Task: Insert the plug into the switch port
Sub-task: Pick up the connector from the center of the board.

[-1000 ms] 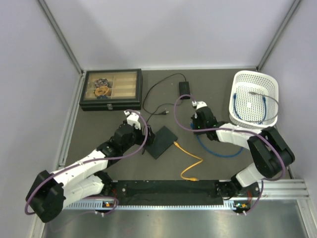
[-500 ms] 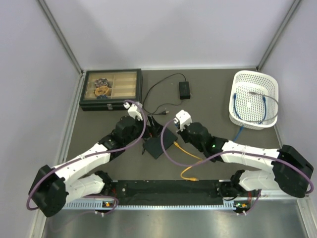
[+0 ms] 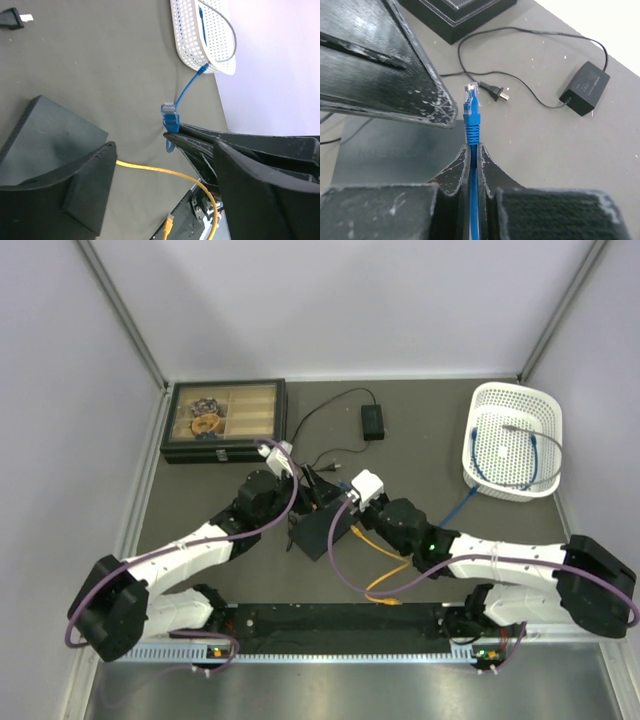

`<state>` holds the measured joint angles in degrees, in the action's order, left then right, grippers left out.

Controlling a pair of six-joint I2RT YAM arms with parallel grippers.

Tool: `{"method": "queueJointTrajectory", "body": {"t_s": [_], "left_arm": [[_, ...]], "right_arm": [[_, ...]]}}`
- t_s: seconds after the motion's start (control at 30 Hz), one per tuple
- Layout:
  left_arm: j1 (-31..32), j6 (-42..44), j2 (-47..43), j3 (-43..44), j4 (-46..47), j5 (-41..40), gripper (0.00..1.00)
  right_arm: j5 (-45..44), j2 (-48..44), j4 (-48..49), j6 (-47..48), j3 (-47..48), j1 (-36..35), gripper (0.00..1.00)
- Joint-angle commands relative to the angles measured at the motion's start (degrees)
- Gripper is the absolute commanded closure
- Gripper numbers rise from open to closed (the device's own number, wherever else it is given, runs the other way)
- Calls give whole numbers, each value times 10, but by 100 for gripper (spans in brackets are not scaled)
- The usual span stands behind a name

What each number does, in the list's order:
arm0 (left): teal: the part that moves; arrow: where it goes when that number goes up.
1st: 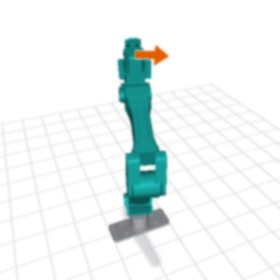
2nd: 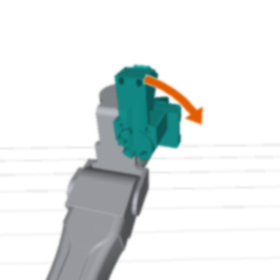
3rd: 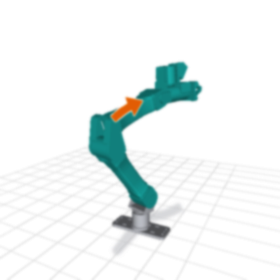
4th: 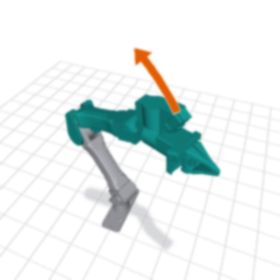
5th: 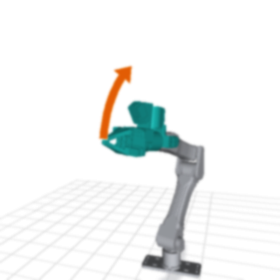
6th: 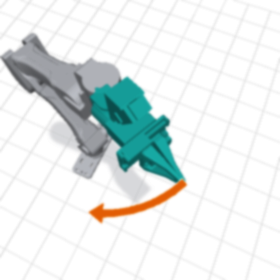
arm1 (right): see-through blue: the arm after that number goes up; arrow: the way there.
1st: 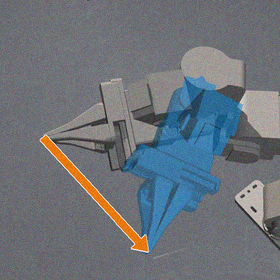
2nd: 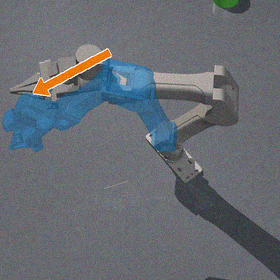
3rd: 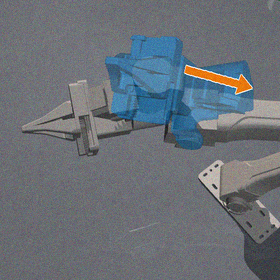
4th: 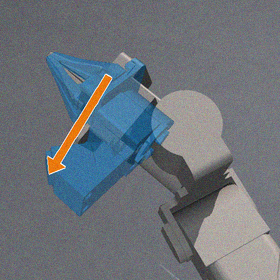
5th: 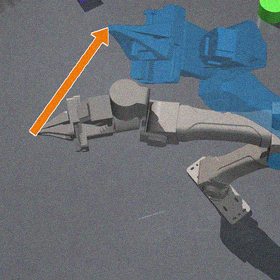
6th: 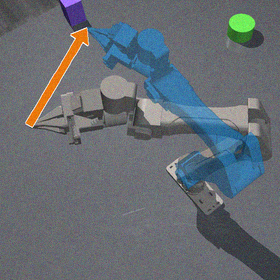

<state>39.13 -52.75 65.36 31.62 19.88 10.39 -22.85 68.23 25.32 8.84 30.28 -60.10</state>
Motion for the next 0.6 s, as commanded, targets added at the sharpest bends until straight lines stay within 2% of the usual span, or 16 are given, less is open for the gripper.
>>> {"method": "queueJointTrajectory", "body": {"t_s": [0.0,0.17,0.23,0.33,0.37,0.57], "left_arm": [[0,-24,16,-5,70,17,24],[1,-33,20,-10,97,15,28],[1,-36,21,-9,101,9,33],[1,-45,30,-9,108,2,34],[1,-49,33,-11,113,1,38],[0,-56,56,-3,123,0,44]], "right_arm": [[4,-17,51,-1,-10,-13,100],[5,-13,57,0,-15,-16,100],[4,-13,60,2,-15,-19,100],[3,-10,62,6,-15,-24,100],[2,-9,64,7,-15,-25,100],[-3,1,68,12,-13,-34,100]]}}
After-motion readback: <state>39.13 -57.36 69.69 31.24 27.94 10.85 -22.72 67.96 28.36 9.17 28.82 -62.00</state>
